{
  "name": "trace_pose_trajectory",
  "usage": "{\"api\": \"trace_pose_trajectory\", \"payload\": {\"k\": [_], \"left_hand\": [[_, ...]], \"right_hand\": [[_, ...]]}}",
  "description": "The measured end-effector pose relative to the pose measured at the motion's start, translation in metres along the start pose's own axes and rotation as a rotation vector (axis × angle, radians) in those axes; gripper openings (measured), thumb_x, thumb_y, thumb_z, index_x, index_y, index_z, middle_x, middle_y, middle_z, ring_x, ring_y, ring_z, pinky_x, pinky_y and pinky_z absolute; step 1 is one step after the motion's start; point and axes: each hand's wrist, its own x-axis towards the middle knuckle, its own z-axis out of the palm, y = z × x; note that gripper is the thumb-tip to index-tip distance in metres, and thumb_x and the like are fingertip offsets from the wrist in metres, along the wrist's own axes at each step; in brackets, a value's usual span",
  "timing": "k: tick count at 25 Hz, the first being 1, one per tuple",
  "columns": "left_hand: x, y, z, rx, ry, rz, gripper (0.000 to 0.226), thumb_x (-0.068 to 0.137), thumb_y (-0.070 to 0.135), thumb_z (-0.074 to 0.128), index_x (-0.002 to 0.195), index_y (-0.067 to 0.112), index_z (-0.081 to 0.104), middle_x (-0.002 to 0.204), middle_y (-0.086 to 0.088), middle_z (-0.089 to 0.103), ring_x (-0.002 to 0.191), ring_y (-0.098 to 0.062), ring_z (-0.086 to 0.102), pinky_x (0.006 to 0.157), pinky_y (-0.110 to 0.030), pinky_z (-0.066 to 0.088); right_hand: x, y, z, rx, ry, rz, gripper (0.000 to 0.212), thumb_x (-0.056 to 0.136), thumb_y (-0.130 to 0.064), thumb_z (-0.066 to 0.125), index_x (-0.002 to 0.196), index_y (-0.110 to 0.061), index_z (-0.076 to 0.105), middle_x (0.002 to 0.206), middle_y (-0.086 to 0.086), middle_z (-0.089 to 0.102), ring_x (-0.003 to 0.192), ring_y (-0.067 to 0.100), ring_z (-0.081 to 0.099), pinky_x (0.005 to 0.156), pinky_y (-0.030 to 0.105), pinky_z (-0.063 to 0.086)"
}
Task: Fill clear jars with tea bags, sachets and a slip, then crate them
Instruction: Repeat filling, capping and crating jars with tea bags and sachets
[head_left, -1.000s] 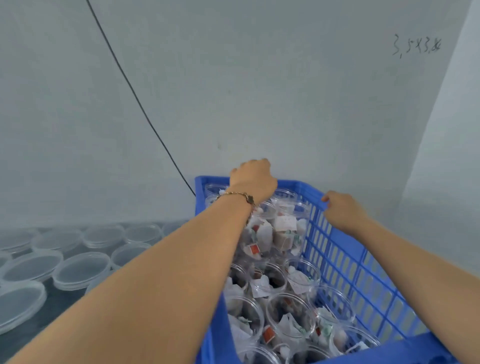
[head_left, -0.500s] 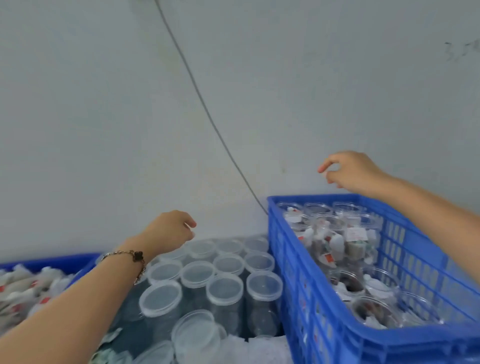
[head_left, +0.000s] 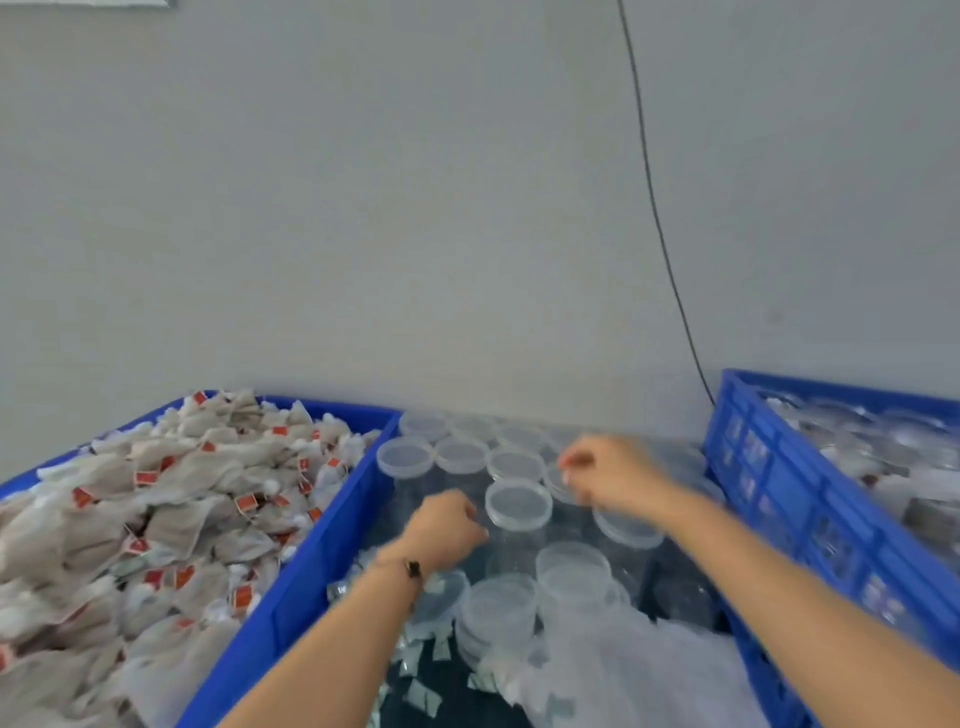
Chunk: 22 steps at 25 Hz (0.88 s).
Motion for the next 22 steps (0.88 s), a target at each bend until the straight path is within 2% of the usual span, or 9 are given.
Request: {"api": "trace_pose_trajectory", "payload": {"k": [3,6,8,11,14,16,18,20,22], "left_hand": [[0.022,-0.015,0.030,-0.022,-0.087,-0.105,0.043,0.083,0.026,0.068,0.119,0.006,0.056,0.125,-0.010,0.058,0.112,-0.025,0.057,0.087,-0.028,0.047],[0.047,-0.023,0.052,-0.135,-0.100,-0.167,0.097,0.078,0.036,0.073,0.150,0.001,0.018,0.152,-0.014,0.031,0.138,-0.028,0.034,0.110,-0.031,0.034],[0.057,-0.022,0.059,-0.260,-0.084,-0.109,0.114,0.073,0.036,0.078,0.154,0.006,0.003,0.157,-0.008,0.022,0.144,-0.024,0.025,0.111,-0.030,0.029],[0.059,-0.016,0.063,-0.402,0.022,0.038,0.078,0.065,0.025,0.081,0.131,0.029,0.040,0.134,0.009,0.051,0.127,-0.012,0.046,0.100,-0.027,0.042],[0.045,-0.004,0.044,-0.472,0.164,0.182,0.058,0.060,0.018,0.081,0.098,0.050,0.050,0.100,0.029,0.061,0.095,0.009,0.054,0.074,-0.008,0.044],[0.029,0.005,0.024,-0.436,0.234,0.258,0.065,0.059,0.023,0.083,0.108,0.047,0.048,0.105,0.024,0.056,0.097,0.006,0.054,0.081,-0.013,0.048],[0.008,0.008,0.007,-0.345,0.252,0.294,0.081,0.059,0.032,0.085,0.125,0.031,0.039,0.120,0.015,0.045,0.106,-0.006,0.052,0.090,-0.028,0.049],[-0.016,0.002,-0.001,-0.290,0.216,0.356,0.086,0.058,0.038,0.085,0.126,0.030,0.033,0.123,0.014,0.045,0.107,-0.007,0.053,0.089,-0.031,0.050],[-0.038,-0.010,-0.002,-0.230,0.173,0.411,0.084,0.058,0.040,0.085,0.119,0.039,0.026,0.118,0.019,0.051,0.102,0.002,0.055,0.084,-0.024,0.051]], "right_hand": [[0.013,0.020,0.059,0.047,-0.107,0.161,0.013,0.082,-0.012,0.057,0.092,-0.008,0.064,0.080,0.004,0.064,0.072,0.017,0.059,0.067,0.033,0.047],[0.032,0.025,0.079,0.097,-0.079,0.234,0.028,0.084,-0.014,0.057,0.112,-0.012,0.058,0.102,0.005,0.067,0.088,0.019,0.060,0.068,0.027,0.045],[0.040,0.021,0.086,0.170,-0.074,0.257,0.048,0.086,-0.011,0.053,0.133,-0.014,0.042,0.115,0.007,0.061,0.086,0.016,0.054,0.060,0.019,0.041],[0.044,0.018,0.089,0.240,-0.051,0.233,0.047,0.083,-0.002,0.047,0.129,-0.012,0.042,0.110,0.003,0.059,0.084,0.012,0.053,0.057,0.017,0.038],[0.033,0.002,0.073,0.309,-0.003,0.163,0.042,0.084,-0.006,0.054,0.122,-0.019,0.041,0.120,0.002,0.054,0.097,0.012,0.050,0.067,0.017,0.038],[0.022,-0.009,0.057,0.320,0.054,0.128,0.066,0.085,-0.027,0.064,0.142,-0.017,0.032,0.136,0.003,0.048,0.112,0.011,0.048,0.080,0.016,0.038],[0.005,-0.023,0.041,0.221,0.085,0.115,0.098,0.073,-0.057,0.067,0.148,-0.014,0.021,0.149,0.003,0.035,0.133,0.018,0.037,0.099,0.027,0.035],[-0.017,-0.040,0.031,-0.079,0.071,0.082,0.118,0.057,-0.081,0.054,0.149,-0.015,0.020,0.151,0.003,0.030,0.138,0.022,0.027,0.105,0.036,0.032],[-0.039,-0.053,0.033,-0.415,0.077,-0.013,0.123,0.048,-0.093,0.037,0.143,-0.015,0.030,0.143,0.001,0.039,0.132,0.022,0.032,0.100,0.036,0.036]]}}
